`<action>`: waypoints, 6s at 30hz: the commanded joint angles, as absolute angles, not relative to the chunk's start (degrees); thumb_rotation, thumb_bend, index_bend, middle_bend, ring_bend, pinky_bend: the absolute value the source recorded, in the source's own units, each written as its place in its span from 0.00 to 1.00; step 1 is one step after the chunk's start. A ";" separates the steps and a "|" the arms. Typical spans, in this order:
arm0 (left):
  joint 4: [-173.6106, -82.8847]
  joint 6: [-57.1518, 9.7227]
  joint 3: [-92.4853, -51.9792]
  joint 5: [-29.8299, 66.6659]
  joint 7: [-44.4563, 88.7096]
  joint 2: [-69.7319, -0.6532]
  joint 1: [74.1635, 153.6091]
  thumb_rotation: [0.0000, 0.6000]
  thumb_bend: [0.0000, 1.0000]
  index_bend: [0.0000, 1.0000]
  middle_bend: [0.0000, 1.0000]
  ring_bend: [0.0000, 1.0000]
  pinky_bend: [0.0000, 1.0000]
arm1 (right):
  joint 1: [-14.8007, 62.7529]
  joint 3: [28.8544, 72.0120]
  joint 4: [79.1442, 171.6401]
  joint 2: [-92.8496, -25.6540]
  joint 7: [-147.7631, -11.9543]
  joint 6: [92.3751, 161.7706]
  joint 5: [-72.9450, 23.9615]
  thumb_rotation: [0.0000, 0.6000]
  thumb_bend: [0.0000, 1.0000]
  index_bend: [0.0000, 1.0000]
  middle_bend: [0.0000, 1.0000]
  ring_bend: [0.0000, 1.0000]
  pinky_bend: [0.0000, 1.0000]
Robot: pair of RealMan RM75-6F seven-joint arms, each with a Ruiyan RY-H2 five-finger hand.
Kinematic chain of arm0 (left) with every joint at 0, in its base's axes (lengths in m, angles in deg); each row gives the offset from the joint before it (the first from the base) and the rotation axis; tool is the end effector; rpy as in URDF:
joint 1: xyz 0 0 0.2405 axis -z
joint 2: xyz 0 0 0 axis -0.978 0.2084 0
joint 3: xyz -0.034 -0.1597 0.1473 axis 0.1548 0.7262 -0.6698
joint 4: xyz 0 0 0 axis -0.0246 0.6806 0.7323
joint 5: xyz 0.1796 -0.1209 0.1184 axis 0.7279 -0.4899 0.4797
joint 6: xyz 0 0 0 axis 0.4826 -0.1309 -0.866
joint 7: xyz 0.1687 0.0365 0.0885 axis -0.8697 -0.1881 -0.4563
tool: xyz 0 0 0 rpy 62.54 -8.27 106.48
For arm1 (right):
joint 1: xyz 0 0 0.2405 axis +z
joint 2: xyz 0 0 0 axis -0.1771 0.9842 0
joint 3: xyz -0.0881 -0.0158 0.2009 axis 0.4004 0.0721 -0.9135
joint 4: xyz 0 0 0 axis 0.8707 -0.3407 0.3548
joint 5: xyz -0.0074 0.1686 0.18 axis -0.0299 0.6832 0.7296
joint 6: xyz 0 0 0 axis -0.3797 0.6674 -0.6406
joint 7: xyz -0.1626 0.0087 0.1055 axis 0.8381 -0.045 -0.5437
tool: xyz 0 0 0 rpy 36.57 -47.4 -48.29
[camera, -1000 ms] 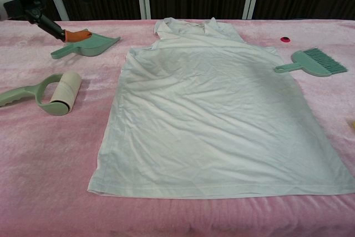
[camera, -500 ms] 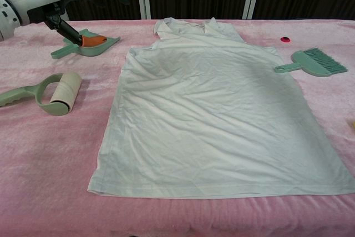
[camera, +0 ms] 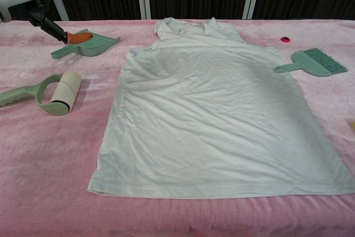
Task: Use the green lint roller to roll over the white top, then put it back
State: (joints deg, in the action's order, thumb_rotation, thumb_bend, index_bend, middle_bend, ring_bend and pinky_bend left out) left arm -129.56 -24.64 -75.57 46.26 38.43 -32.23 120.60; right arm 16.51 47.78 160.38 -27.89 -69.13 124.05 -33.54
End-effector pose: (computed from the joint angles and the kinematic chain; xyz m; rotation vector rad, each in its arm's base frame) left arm -0.1281 0.3926 0.0001 -1.9167 -0.8402 -1.2705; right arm -0.1680 -0.3451 0.1054 1.6654 -0.8872 0.9210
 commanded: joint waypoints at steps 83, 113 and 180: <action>-130.32 -5.91 -75.26 8.59 1.34 -31.12 116.63 1.00 0.35 0.42 0.38 0.37 0.56 | -9.46 60.58 149.58 -36.17 -70.83 150.43 -49.42 1.00 0.19 0.00 0.04 0.10 0.21; -132.90 -4.23 -76.17 0.48 -4.02 -30.45 119.00 1.00 0.33 0.40 0.41 0.38 0.59 | -9.46 60.29 150.12 -36.04 -69.62 149.22 -48.53 1.00 0.18 0.00 0.04 0.10 0.21; -132.94 5.70 -76.58 -3.58 -10.33 -30.64 142.38 1.00 0.54 0.68 0.61 0.52 0.73 | -9.77 59.13 152.28 -35.91 -69.23 147.24 -43.93 1.00 0.18 0.00 0.05 0.10 0.21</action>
State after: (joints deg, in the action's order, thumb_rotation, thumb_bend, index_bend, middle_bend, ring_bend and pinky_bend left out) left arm -135.36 6.75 -74.65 -0.91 -7.45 -28.09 140.38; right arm -9.77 59.15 152.26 -35.91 -69.21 147.26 -43.96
